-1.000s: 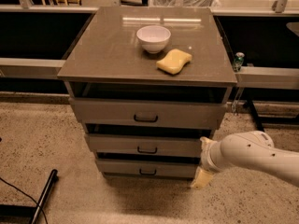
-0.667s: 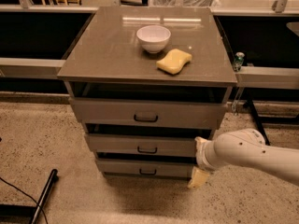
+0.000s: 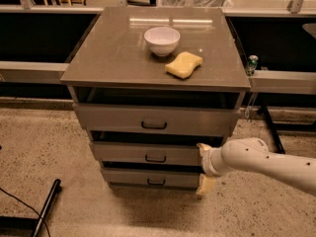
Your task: Open middle drawer
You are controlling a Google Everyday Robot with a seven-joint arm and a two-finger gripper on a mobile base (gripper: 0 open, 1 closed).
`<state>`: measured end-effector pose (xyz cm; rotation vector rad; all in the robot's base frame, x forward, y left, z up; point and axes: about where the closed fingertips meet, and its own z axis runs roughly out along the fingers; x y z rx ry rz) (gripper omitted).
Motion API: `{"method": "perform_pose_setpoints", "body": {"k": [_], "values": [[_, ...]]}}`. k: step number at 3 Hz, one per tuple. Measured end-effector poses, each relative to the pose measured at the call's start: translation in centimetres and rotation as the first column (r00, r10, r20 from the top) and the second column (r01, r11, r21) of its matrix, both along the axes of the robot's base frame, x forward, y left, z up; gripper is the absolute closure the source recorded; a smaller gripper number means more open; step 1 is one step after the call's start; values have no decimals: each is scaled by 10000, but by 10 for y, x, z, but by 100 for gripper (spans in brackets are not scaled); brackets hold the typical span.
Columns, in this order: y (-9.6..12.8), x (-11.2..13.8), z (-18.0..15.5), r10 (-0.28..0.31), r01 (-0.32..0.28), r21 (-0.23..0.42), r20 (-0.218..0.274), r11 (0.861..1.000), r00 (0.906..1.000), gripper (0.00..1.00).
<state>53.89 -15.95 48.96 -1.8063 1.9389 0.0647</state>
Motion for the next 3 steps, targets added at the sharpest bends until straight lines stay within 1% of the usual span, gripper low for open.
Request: {"method": "perform_pose_setpoints", "body": {"k": [1, 2, 3], "values": [[6, 19, -19, 868, -871, 256, 135, 9959, 9961, 0], [13, 40, -30, 1411, -1416, 198, 251, 9897, 9897, 0], [16, 54, -49, 1313, -1312, -46, 373, 9913, 9906, 0]]}}
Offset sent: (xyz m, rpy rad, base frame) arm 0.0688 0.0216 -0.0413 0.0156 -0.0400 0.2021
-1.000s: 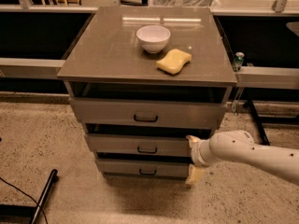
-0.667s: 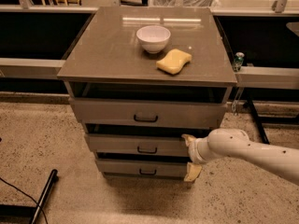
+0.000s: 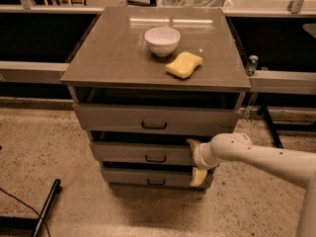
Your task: Open middle drawer
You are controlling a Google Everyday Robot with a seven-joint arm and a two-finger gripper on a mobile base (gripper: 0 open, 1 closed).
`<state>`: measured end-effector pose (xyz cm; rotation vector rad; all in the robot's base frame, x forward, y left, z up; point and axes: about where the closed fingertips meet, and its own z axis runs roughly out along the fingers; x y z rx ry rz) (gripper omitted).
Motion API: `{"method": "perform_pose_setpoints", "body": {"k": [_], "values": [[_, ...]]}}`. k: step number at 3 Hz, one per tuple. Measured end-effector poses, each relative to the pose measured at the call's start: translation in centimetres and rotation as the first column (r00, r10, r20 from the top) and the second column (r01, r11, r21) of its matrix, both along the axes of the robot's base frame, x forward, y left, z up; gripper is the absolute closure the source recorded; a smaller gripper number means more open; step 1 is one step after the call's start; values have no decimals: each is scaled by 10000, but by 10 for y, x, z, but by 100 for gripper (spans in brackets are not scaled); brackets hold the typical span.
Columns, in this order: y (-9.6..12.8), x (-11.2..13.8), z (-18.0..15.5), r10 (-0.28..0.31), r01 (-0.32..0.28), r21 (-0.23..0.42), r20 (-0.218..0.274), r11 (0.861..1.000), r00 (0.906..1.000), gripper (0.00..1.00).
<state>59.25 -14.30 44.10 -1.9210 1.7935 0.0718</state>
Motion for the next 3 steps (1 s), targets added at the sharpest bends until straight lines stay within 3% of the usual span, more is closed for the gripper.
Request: {"method": "perform_pose_setpoints", "body": {"k": [2, 3], "values": [[21, 14, -4, -473, 477, -129, 310, 9988, 9984, 0], [29, 18, -4, -674, 675, -80, 150, 9977, 9976, 0]]}}
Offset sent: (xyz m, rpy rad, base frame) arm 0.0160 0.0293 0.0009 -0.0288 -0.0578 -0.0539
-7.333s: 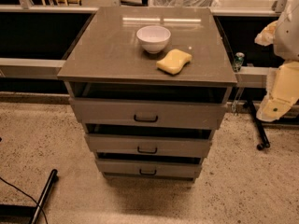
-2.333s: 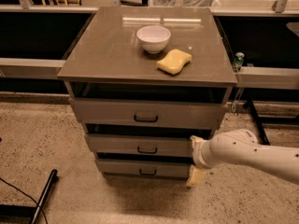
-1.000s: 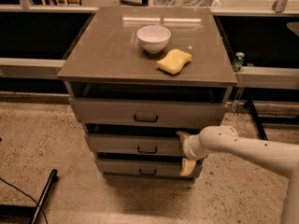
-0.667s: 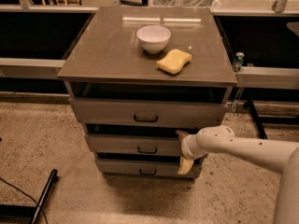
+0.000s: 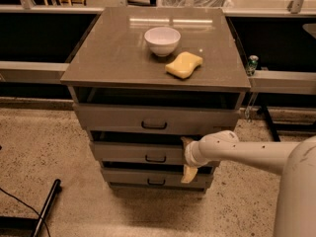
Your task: Open middle drawer
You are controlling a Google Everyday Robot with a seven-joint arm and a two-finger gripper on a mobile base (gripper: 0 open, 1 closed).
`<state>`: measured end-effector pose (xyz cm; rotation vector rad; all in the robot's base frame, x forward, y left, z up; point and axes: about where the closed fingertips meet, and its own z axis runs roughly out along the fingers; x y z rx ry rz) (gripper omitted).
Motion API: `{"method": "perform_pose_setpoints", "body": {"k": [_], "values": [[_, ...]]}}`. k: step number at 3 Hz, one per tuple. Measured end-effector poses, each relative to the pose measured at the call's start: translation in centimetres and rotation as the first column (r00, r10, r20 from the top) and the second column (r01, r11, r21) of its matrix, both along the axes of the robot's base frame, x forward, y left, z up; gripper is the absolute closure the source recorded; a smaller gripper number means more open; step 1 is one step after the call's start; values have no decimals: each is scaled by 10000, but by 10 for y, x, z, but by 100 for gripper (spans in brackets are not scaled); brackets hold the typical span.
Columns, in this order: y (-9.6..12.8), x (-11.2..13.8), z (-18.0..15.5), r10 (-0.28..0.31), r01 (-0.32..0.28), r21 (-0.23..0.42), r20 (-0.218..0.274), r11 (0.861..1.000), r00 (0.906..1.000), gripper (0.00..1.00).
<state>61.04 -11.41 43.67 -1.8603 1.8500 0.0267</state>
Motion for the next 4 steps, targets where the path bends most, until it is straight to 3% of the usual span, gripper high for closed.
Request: {"method": "perform_pose_setpoints", "body": {"k": [2, 4], "values": [[17, 5, -11, -52, 68, 331, -464, 9994, 9989, 0], [25, 2, -13, -34, 42, 149, -494, 9999, 9988, 42]]}}
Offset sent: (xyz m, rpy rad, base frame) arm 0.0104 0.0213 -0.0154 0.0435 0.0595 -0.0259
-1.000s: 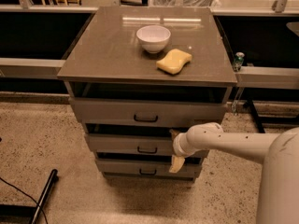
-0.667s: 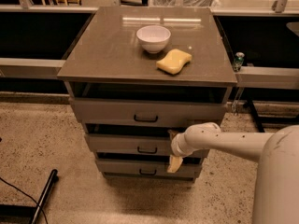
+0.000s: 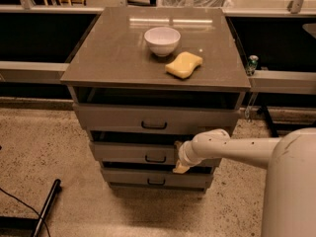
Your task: Open middle drawer
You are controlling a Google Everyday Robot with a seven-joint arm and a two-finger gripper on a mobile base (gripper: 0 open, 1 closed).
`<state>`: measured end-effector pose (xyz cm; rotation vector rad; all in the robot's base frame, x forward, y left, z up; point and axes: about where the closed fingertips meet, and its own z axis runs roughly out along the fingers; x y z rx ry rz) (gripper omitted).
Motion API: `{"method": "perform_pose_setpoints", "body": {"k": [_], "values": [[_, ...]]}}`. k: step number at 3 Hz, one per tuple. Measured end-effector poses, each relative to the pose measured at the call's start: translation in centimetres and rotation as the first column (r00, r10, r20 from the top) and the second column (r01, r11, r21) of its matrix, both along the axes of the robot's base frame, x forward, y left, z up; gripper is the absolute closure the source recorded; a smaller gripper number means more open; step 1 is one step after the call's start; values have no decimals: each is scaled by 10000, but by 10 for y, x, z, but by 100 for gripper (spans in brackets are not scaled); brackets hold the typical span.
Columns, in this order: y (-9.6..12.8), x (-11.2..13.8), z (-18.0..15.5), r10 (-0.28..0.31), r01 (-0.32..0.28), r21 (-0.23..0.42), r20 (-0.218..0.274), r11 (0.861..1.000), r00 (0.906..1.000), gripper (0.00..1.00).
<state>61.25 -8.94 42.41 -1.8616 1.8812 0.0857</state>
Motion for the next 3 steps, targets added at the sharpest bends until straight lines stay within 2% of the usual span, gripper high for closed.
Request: {"method": "perform_pose_setpoints", "body": {"k": [1, 2, 3], "values": [[-3, -6, 4, -22, 22, -20, -85, 10000, 10000, 43], [-4, -6, 5, -29, 28, -16, -107, 10000, 9999, 57], [-6, -13, 3, 128, -121, 162, -428, 9998, 9990, 51]]}}
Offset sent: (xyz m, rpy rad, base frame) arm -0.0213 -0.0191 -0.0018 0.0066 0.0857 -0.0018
